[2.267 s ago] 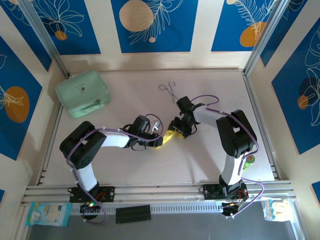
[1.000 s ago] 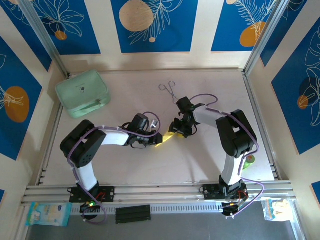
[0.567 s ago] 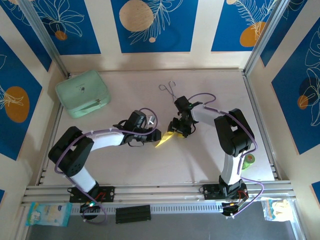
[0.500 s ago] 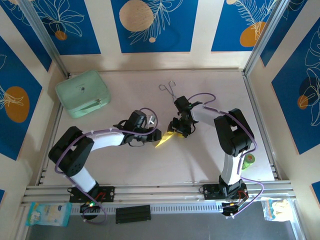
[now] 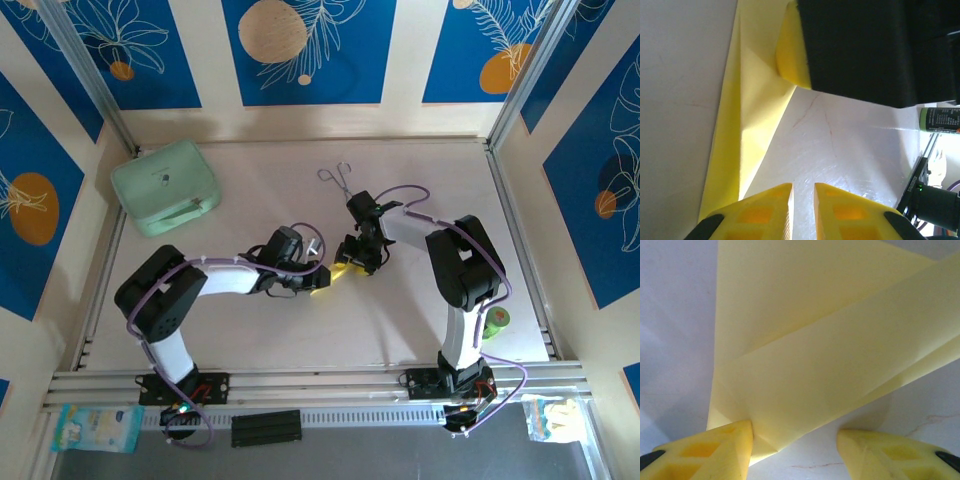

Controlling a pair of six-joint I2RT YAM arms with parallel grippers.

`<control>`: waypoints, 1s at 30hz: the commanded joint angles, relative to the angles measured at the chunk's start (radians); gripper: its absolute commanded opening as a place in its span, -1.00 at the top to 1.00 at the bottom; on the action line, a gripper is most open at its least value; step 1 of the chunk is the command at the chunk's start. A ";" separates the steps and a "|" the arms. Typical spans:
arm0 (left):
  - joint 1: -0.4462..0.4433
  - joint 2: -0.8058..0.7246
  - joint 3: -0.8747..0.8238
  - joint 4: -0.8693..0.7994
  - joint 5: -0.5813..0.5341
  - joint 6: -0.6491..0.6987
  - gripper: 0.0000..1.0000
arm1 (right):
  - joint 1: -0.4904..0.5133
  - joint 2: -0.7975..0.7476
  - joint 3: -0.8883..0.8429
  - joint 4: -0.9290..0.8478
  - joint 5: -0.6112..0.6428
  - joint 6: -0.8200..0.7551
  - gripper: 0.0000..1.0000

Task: Fold a paper plane with a square sheet of paper (pick it up from the middle)
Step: Fifth fold the wing at the center of the table.

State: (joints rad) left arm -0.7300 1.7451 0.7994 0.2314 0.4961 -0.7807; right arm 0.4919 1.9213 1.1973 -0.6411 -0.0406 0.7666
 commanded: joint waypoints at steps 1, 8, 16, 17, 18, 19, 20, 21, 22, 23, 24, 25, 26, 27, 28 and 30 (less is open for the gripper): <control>-0.006 0.018 0.027 0.002 -0.012 0.007 0.62 | 0.020 0.162 -0.085 0.026 0.094 0.000 -0.08; -0.004 0.035 0.027 0.003 -0.042 0.012 0.64 | 0.022 0.163 -0.088 0.024 0.097 0.000 -0.08; -0.004 0.028 0.024 0.023 -0.041 0.009 0.63 | 0.022 0.165 -0.085 0.016 0.102 -0.003 -0.08; -0.004 0.026 0.023 0.031 -0.040 0.008 0.64 | 0.022 0.165 -0.085 0.015 0.103 -0.003 -0.08; -0.004 0.024 0.023 0.038 -0.038 0.005 0.63 | 0.023 0.166 -0.085 0.014 0.104 -0.004 -0.08; -0.004 0.021 0.024 0.042 -0.038 0.005 0.63 | 0.023 0.167 -0.086 0.014 0.105 -0.003 -0.08; -0.002 0.019 0.024 0.044 -0.040 0.004 0.62 | 0.023 0.166 -0.086 0.014 0.105 -0.003 -0.08; -0.004 0.019 0.024 0.046 -0.040 0.003 0.61 | 0.024 0.166 -0.085 0.014 0.105 -0.003 -0.08; -0.003 0.020 0.025 0.045 -0.041 0.004 0.60 | 0.024 0.169 -0.085 0.013 0.105 -0.003 -0.08; -0.003 0.021 0.026 0.048 -0.043 0.003 0.59 | 0.025 0.170 -0.086 0.013 0.105 -0.002 -0.08; -0.003 0.023 0.026 0.049 -0.043 0.003 0.59 | 0.026 0.170 -0.085 0.014 0.107 -0.001 -0.08; -0.002 0.025 0.027 0.047 -0.045 0.003 0.59 | 0.025 0.170 -0.087 0.014 0.108 -0.002 -0.08; -0.003 0.028 0.027 0.045 -0.048 0.003 0.59 | 0.025 0.170 -0.087 0.014 0.107 -0.001 -0.08; -0.002 0.032 0.027 0.042 -0.049 0.003 0.59 | 0.027 0.170 -0.087 0.014 0.108 -0.001 -0.08; -0.003 0.036 0.029 0.039 -0.053 0.003 0.59 | 0.027 0.170 -0.088 0.014 0.107 -0.001 -0.08; -0.003 0.038 0.027 0.036 -0.060 0.005 0.59 | 0.027 0.171 -0.087 0.014 0.107 -0.001 -0.08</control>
State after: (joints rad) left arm -0.7296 1.7706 0.8013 0.2546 0.4583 -0.7807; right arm 0.4973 1.9217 1.1980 -0.6437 -0.0284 0.7666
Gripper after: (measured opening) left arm 0.205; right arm 0.538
